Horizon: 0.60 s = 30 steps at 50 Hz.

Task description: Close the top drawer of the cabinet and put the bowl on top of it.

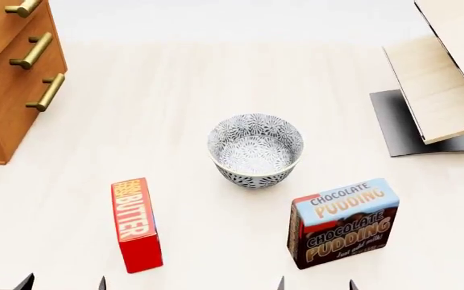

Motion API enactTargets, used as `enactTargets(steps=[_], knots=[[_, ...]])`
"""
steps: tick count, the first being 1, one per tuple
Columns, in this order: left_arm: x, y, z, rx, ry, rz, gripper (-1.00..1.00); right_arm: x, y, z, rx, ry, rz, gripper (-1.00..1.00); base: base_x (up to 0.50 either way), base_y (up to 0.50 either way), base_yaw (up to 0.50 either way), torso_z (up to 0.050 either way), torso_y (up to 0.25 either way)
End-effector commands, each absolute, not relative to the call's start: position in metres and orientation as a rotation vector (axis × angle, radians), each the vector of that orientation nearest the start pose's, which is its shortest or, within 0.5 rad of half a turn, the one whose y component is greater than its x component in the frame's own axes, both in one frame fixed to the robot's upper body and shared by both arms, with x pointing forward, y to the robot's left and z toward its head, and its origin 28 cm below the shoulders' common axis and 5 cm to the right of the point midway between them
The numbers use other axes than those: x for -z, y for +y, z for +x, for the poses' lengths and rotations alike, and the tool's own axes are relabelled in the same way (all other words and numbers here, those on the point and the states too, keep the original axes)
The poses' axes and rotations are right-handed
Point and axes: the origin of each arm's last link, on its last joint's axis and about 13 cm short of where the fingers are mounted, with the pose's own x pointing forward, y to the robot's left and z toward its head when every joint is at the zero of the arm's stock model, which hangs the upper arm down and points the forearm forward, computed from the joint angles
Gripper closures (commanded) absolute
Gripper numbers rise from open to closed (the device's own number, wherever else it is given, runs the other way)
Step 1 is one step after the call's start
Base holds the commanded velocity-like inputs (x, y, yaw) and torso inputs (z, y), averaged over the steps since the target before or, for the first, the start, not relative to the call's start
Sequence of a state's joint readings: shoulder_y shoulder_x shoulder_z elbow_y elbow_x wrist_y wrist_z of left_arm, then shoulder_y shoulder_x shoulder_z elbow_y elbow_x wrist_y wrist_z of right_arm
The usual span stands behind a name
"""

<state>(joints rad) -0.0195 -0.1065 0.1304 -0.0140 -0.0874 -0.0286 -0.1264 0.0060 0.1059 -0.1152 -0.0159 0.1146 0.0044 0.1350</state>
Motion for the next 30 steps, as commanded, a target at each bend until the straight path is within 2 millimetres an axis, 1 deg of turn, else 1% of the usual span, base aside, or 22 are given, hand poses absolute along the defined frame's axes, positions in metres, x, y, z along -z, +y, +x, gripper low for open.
enactTargets(steps=[1,2,3,4,5,6,7,8,9,10,11,12,13,16,17,18,21,22,24,26,30], knots=[[-0.014,0.207,0.213,0.005,0.076,-0.001,-1.0,-0.016,-0.099,0.213,-0.006,0.043,0.055,-1.0,0.0,0.0,0.0,0.0,0.0],[-0.017,0.209,0.217,-0.015,0.064,-0.012,-1.0,-0.016,-0.1,0.213,-0.013,0.074,0.09,-1.0,0.0,0.0,0.0,0.0,0.0],[-0.02,0.21,0.218,-0.01,0.069,-0.017,-1.0,-0.023,-0.103,0.212,0.008,0.011,0.043,-1.0,0.0,0.0,0.0,0.0,0.0],[-0.033,0.215,0.221,0.001,0.108,-0.087,-1.0,-0.025,-0.105,0.213,0.027,0.016,0.039,-1.0,0.0,0.0,0.0,0.0,0.0],[-0.042,0.217,0.221,0.016,0.083,-0.079,-1.0,-0.033,-0.107,0.215,0.022,0.032,0.094,-1.0,0.0,0.0,0.0,0.0,0.0],[-0.058,0.221,0.221,0.016,0.106,-0.106,-1.0,-0.055,-0.112,0.215,0.036,-0.004,0.084,-1.0,0.0,0.0,0.0,0.0,0.0],[-0.064,0.223,0.22,0.019,0.111,-0.11,-1.0,-0.065,-0.114,0.213,0.026,-0.004,0.094,-1.0,0.0,0.0,0.0,0.0,0.0],[-0.075,0.226,0.221,0.011,0.11,-0.101,-1.0,-0.082,-0.118,0.212,0.012,0.001,0.126,-1.0,0.0,0.0,0.0,0.0,0.0],[-0.095,0.23,0.222,0.0,0.102,-0.106,-1.0,-0.107,-0.122,0.209,0.003,-0.019,0.088,-1.0,0.0,0.0,0.0,0.0,0.0],[-0.102,0.231,0.222,0.001,0.097,-0.103,-1.0,-0.116,-0.124,0.209,-0.003,-0.022,0.081,-1.0,0.0,0.0,0.0,0.0,0.0],[-0.123,0.233,0.223,-0.001,0.076,-0.078,-1.0,-0.142,-0.128,0.207,-0.045,-0.036,0.104,-1.0,0.0,0.0,0.0,0.0,0.0],[-0.134,0.234,0.223,0.001,0.064,-0.07,-1.0,-0.151,-0.129,0.204,-0.05,-0.005,0.091,-1.0,0.0,0.0,0.0,0.0,0.0],[-0.152,0.235,0.223,0.005,0.074,-0.073,-1.0,-0.171,-0.133,0.201,-0.062,-0.002,0.081,-1.0,0.0,0.0,0.0,0.0,0.0],[-0.192,0.238,0.223,0.011,0.058,-0.048,-1.0,-0.211,-0.141,0.197,-0.119,0.016,0.068,-1.0,0.0,0.0,0.0,0.0,0.0],[-0.201,0.239,0.222,0.014,0.056,-0.05,-1.0,-0.218,-0.143,0.196,-0.106,0.004,0.073,-1.0,0.0,0.0,0.0,0.0,0.0],[-0.214,0.24,0.219,0.027,0.049,-0.048,-1.0,-0.229,-0.149,0.194,-0.122,-0.006,0.063,-1.0,0.0,0.0,0.0,0.0,0.0],[-0.231,0.244,0.209,0.062,0.009,-0.011,-1.0,-0.244,-0.158,0.187,-0.11,-0.019,0.032,-1.0,0.0,0.0,0.0,0.0,0.0],[-0.236,0.247,0.202,0.069,-0.008,0.022,-1.0,-0.249,-0.165,0.182,-0.072,-0.026,0.033,-1.0,0.0,0.0,0.0,0.0,0.0],[-0.246,0.253,0.191,0.052,-0.027,0.023,-1.0,-0.255,-0.174,0.17,-0.045,-0.048,0.034,-1.0,0.0,0.0,0.0,0.0,0.0],[-0.247,0.253,0.184,0.065,-0.024,0.039,-1.0,-0.258,-0.178,0.163,-0.042,-0.056,0.052,-1.0,0.0,0.0,0.0,0.0,0.0],[-0.248,0.256,0.18,0.055,-0.019,0.001,-1.0,-0.255,-0.181,0.159,-0.022,-0.048,0.042,-1.0,0.0,0.0,0.0,0.0,0.0]])
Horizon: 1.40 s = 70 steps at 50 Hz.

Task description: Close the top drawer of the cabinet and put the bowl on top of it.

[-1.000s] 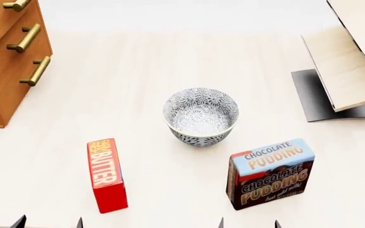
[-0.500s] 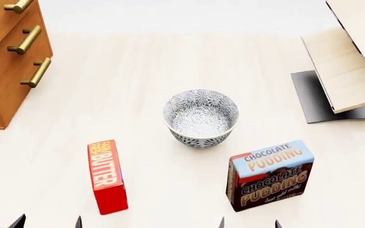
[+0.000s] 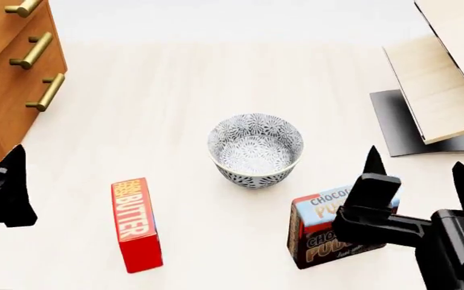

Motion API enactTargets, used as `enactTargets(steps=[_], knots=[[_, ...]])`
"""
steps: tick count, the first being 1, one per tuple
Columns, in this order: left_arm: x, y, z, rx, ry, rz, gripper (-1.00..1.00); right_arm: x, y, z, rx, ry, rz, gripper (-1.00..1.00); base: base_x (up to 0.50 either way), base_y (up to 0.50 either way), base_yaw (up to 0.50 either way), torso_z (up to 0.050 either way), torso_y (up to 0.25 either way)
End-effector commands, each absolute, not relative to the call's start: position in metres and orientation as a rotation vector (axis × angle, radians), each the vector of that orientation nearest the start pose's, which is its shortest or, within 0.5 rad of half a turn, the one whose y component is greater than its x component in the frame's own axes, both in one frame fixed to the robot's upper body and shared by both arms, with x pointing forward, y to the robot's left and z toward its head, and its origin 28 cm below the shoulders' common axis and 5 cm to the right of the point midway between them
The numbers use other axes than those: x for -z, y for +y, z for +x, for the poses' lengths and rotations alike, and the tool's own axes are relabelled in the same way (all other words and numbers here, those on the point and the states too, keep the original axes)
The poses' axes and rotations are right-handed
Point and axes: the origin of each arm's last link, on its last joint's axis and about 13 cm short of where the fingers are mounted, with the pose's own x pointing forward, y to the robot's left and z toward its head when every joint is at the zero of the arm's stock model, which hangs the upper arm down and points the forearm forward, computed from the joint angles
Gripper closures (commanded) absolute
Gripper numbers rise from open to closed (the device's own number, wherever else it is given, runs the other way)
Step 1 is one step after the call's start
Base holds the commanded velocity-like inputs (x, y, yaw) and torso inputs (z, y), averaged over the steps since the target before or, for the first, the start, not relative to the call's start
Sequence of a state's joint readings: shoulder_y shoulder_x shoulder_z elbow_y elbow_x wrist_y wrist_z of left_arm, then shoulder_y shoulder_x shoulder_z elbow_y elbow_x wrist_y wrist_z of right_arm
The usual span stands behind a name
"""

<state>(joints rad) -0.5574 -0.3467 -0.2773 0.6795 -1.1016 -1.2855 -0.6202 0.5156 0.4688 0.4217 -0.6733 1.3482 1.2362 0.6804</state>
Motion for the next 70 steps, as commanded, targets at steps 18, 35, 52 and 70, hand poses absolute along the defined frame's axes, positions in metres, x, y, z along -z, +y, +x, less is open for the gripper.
enactTargets(steps=[18,35,52,70], knots=[[-0.258,0.261,0.176,0.034,-0.051,-0.007,-1.0,-0.262,-0.184,0.144,-0.036,-0.096,0.057,-1.0,0.0,0.0,0.0,0.0,0.0],[-0.253,0.261,0.178,0.027,-0.052,0.005,-1.0,-0.26,-0.184,0.148,-0.029,-0.113,0.046,-1.0,0.34,0.0,0.0,0.0,0.0],[-0.254,0.263,0.176,0.03,-0.048,0.004,-1.0,-0.26,-0.186,0.147,-0.028,-0.115,0.051,-1.0,0.5,0.0,0.0,0.0,0.0],[-0.253,0.263,0.178,0.029,-0.044,0.006,-1.0,-0.26,-0.188,0.147,-0.018,-0.113,0.051,-1.0,0.5,0.0,0.0,0.0,0.001]])
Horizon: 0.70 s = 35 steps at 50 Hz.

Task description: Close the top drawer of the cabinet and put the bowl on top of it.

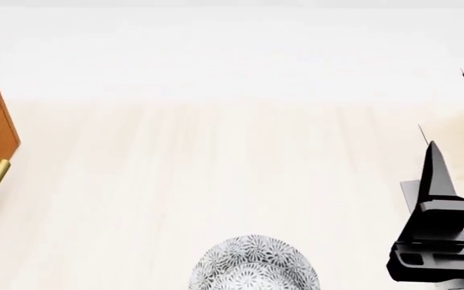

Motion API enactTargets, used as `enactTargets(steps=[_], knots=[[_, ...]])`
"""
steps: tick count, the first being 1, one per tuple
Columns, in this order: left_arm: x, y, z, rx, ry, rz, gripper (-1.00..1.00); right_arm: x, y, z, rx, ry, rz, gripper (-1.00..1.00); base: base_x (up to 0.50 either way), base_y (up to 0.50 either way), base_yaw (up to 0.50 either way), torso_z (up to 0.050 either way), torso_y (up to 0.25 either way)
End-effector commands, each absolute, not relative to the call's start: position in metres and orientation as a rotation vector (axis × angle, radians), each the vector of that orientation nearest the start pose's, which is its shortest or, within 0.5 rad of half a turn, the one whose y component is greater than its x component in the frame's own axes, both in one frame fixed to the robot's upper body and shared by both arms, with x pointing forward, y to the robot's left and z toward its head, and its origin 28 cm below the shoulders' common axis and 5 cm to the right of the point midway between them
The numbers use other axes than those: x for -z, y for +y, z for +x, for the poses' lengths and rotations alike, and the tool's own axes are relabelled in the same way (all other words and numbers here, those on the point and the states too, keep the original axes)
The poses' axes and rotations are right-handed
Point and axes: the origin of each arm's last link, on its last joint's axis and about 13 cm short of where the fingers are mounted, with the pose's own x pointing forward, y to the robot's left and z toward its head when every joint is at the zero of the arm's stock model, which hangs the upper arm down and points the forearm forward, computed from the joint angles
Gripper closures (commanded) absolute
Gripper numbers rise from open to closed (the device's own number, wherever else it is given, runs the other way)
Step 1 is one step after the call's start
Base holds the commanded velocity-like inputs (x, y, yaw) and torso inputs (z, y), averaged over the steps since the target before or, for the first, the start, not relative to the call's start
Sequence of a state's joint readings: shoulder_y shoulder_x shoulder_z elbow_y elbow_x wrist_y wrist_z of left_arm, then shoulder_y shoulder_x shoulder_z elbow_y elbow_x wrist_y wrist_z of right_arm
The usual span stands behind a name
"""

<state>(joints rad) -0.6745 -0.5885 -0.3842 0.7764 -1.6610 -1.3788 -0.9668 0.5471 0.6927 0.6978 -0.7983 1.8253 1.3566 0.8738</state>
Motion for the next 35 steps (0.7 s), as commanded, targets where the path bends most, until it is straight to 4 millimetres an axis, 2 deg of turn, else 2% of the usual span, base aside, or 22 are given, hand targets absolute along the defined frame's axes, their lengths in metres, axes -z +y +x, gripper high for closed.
enactTargets(steps=[1,15,16,26,31,35], knots=[[-0.252,0.263,0.178,0.03,-0.042,0.006,-1.0,-0.26,-0.188,0.148,-0.017,-0.113,0.051,-1.0,0.5,0.0,0.0,0.0,0.0],[-0.249,0.263,0.178,0.032,-0.035,0.008,-1.0,-0.258,-0.189,0.147,-0.013,-0.116,0.059,-1.0,0.5,0.0,0.0,0.0,0.001],[-0.249,0.263,0.178,0.033,-0.034,0.008,-1.0,-0.256,-0.189,0.148,0.027,-0.103,0.027,-1.0,0.48,0.0,0.0,0.0,0.0],[-0.241,0.262,0.18,0.044,-0.016,0.016,-1.0,-0.251,-0.188,0.15,-0.008,-0.097,0.059,-1.0,0.0,0.0,0.0,0.0,0.0],[-0.238,0.262,0.19,0.069,0.009,0.001,-1.0,-0.248,-0.188,0.151,-0.009,-0.092,0.06,-1.0,0.0,0.0,0.0,0.0,0.0],[-0.233,0.264,0.206,0.051,0.027,-0.018,-1.0,-0.249,-0.188,0.149,-0.014,-0.095,0.055,-1.0,0.0,0.0,0.0,0.0,0.0]])
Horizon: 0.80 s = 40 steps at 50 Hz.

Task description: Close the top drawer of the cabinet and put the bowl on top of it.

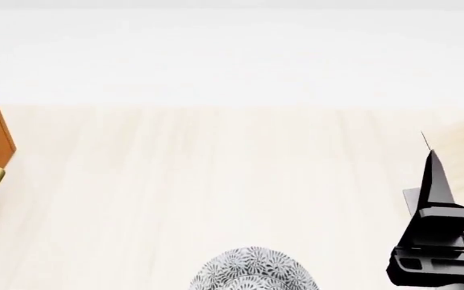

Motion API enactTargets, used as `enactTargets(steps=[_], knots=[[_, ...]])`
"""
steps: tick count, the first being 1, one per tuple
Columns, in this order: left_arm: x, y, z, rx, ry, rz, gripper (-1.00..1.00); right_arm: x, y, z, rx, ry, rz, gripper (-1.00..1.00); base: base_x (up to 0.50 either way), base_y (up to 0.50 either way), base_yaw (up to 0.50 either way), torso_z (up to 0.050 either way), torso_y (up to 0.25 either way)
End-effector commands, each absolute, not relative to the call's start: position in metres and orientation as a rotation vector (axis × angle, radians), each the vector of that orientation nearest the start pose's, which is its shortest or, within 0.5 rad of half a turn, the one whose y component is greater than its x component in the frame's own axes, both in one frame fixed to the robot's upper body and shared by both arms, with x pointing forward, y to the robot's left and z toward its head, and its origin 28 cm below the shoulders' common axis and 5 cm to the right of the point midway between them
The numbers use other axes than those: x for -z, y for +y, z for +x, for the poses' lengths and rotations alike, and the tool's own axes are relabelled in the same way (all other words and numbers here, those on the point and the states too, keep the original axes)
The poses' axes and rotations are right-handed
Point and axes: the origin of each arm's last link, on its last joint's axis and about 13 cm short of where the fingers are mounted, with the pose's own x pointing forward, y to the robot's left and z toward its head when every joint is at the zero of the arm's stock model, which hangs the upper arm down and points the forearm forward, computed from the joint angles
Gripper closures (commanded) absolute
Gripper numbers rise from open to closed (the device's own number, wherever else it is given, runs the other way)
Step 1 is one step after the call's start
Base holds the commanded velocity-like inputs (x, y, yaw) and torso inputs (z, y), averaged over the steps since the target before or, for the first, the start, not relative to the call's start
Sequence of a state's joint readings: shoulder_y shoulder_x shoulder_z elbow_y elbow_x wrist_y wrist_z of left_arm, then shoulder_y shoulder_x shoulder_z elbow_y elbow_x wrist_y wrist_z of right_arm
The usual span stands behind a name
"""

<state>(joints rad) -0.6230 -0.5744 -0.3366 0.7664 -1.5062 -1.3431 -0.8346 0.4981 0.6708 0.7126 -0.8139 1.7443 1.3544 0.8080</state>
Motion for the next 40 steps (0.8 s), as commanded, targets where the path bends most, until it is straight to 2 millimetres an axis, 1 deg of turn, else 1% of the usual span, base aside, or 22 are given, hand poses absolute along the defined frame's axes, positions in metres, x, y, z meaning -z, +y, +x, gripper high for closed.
enactTargets(steps=[1,3,8,11,20,21,26,28,34,40], knots=[[-0.232,0.265,0.208,0.045,0.027,-0.016,-1.0,-0.248,-0.188,0.15,-0.012,-0.096,0.054,-1.0,0.0,0.0,0.0,0.0,0.0],[-0.227,0.267,0.217,0.027,0.043,-0.031,-1.0,-0.247,-0.19,0.15,-0.002,-0.095,0.056,-1.0,0.0,0.0,0.0,0.0,0.0],[-0.222,0.27,0.228,0.022,0.035,-0.056,-1.0,-0.237,-0.19,0.152,0.007,-0.083,0.044,-1.0,0.0,0.0,0.0,0.0,0.0],[-0.218,0.271,0.233,0.005,0.044,-0.049,-1.0,-0.235,-0.19,0.152,0.009,-0.082,0.045,-1.0,0.0,0.0,0.0,0.0,0.0],[-0.208,0.274,0.242,-0.038,0.048,-0.004,-1.0,-0.231,-0.189,0.152,0.004,-0.076,0.037,-1.0,0.0,0.0,0.0,0.0,0.0],[-0.207,0.275,0.243,-0.055,0.039,0.027,-1.0,-0.231,-0.189,0.153,0.004,-0.075,0.037,-1.0,0.0,0.0,0.0,0.0,0.0],[-0.203,0.278,0.246,-0.081,0.039,0.06,-1.0,-0.231,-0.189,0.152,0.004,-0.076,0.033,-1.0,0.0,0.0,0.0,0.0,0.0],[-0.203,0.279,0.246,-0.093,0.036,0.099,-1.0,-0.23,-0.188,0.152,0.003,-0.077,0.03,-1.0,0.0,0.0,0.0,0.0,0.0],[-0.201,0.283,0.251,-0.115,0.046,0.112,-1.0,-0.231,-0.189,0.151,0.0,-0.079,0.029,-1.0,0.0,0.0,0.0,0.0,0.0],[-0.192,0.287,0.259,-0.144,0.064,0.125,-1.0,-0.23,-0.19,0.151,0.0,-0.076,0.029,-1.0,0.0,0.0,0.0,0.0,0.0]])
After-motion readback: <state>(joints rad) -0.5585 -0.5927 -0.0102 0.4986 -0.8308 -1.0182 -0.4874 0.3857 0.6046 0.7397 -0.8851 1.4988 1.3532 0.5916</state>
